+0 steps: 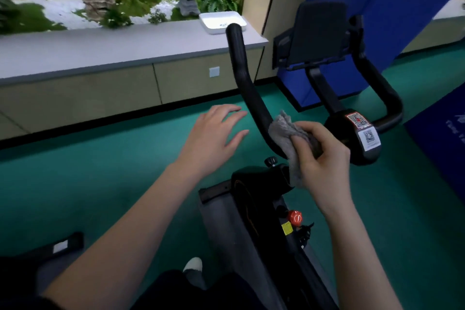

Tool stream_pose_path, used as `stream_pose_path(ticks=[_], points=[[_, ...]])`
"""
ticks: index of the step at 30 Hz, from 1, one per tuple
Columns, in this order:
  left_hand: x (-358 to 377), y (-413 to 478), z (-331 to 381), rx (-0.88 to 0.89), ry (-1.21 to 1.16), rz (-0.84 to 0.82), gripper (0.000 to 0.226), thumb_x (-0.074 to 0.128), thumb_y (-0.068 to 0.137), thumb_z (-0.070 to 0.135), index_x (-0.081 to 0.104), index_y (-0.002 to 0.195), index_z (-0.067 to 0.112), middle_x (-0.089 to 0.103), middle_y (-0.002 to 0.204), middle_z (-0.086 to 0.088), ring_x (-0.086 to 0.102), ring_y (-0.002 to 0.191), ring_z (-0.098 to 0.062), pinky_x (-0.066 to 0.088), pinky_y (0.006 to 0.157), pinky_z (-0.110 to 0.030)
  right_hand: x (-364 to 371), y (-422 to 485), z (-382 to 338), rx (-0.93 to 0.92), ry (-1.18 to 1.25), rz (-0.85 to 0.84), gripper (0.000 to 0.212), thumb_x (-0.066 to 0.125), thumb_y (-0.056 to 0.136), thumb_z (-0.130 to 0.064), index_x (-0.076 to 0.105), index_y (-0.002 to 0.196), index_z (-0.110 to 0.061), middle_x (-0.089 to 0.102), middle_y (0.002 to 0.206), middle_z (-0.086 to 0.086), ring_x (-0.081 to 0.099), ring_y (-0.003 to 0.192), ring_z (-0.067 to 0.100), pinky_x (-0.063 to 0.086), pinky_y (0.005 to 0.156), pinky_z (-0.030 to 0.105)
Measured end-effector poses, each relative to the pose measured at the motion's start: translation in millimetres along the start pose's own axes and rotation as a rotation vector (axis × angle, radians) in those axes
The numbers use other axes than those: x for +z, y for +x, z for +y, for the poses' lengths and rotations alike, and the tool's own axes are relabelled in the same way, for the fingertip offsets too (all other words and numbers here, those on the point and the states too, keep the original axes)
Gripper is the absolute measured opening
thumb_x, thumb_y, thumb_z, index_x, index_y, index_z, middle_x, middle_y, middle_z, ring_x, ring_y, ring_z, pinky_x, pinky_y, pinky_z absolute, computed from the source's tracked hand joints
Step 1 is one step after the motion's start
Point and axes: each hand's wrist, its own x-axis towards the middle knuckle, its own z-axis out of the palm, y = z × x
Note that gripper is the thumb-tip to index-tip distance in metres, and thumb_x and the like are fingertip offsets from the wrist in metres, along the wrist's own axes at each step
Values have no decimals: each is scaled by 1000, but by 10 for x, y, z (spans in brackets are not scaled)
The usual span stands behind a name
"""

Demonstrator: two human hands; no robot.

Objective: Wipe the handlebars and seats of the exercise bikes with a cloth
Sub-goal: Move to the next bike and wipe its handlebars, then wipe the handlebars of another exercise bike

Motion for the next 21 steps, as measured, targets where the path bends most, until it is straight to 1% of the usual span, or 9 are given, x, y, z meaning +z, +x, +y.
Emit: stream_pose_path(ticks=[2,4,10,16,21], points=[[-41,-196,16,-80,26,4,42,50,95,36,53,131,14,54,130,-1,47,121,-22,38,100,-40,39,-42,-37,-45,55,-50,22,60,88,-4,61,93,-26,63,85,-20,59,77,-7,39,70,4],[-80,-427,44,-166,55,13,42,49,95,37,53,130,14,57,127,-1,49,119,-22,39,98,-38,68,-111,-57,-76,83,-103,22,60,88,-5,61,95,-26,64,87,-17,59,80,-6,39,71,4],[-130,-1295,103,-446,181,-37,42,44,96,42,55,128,17,61,121,-1,53,115,-22,40,94,-37,187,-466,-46,-120,187,-349,21,62,88,-8,60,92,-29,62,85,-21,58,79,-9,40,69,4],[-167,-2403,155,-741,212,-53,37,48,95,40,61,119,15,63,116,-2,58,109,-24,46,90,-39,444,-900,-127,-121,317,-578,20,63,87,-6,63,90,-26,64,80,-20,58,74,-10,41,68,4],[-218,-3430,201,-1063,229,-122,40,44,96,44,60,121,17,60,123,0,55,115,-22,44,94,-37,710,-1260,-313,-135,389,-764,22,63,86,-4,63,88,-26,65,80,-18,58,74,-9,42,71,8]])
